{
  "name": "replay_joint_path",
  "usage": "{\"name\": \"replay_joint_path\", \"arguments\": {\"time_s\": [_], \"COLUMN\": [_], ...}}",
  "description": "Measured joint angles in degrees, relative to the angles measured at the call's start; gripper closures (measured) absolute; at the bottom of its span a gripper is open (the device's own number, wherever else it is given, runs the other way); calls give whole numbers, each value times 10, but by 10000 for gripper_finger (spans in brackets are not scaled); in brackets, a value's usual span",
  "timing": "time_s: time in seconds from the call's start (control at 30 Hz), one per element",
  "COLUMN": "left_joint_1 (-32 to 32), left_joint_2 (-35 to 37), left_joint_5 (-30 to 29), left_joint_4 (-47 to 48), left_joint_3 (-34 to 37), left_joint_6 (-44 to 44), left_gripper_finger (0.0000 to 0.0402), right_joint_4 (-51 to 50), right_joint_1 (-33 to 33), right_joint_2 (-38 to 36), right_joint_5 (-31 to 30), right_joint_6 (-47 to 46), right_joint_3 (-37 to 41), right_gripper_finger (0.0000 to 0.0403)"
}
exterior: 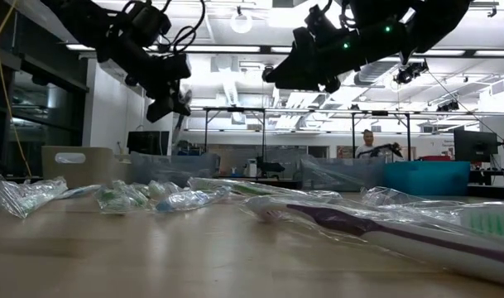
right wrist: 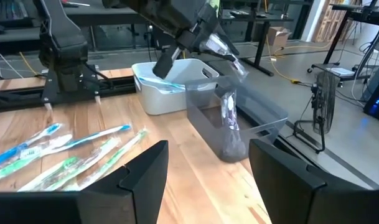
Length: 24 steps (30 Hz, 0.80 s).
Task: Pick & Place Toothbrushes
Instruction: Put the violet toothbrush into the left black bin
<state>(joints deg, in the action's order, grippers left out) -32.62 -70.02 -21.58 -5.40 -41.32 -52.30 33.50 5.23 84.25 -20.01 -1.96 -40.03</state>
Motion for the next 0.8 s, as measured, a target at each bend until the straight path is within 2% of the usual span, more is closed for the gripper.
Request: {"name": "replay_joint_path", "arguments": {"time_s": [0.13, 0.57, 0.8], "left_joint_1": [0, 0, 0], "left_joint_2": [-9, -85, -139], "left_joint_5": [-40, -85, -86], "left_joint_4": [17, 5, 29], "left_joint_3": [0, -1, -50], "left_joint_6": [-11, -45, -45], "left_gripper_finger": [391, 391, 391], "right_joint_4": [0, 1, 1], "right_joint_1": [0, 0, 0], "right_joint_2": [0, 0, 0], "right_joint_5": [0, 0, 0], "right_joint_6": [0, -19, -26], "right_joint_3": [0, 0, 0], "right_gripper_finger": [186, 186, 186]}}
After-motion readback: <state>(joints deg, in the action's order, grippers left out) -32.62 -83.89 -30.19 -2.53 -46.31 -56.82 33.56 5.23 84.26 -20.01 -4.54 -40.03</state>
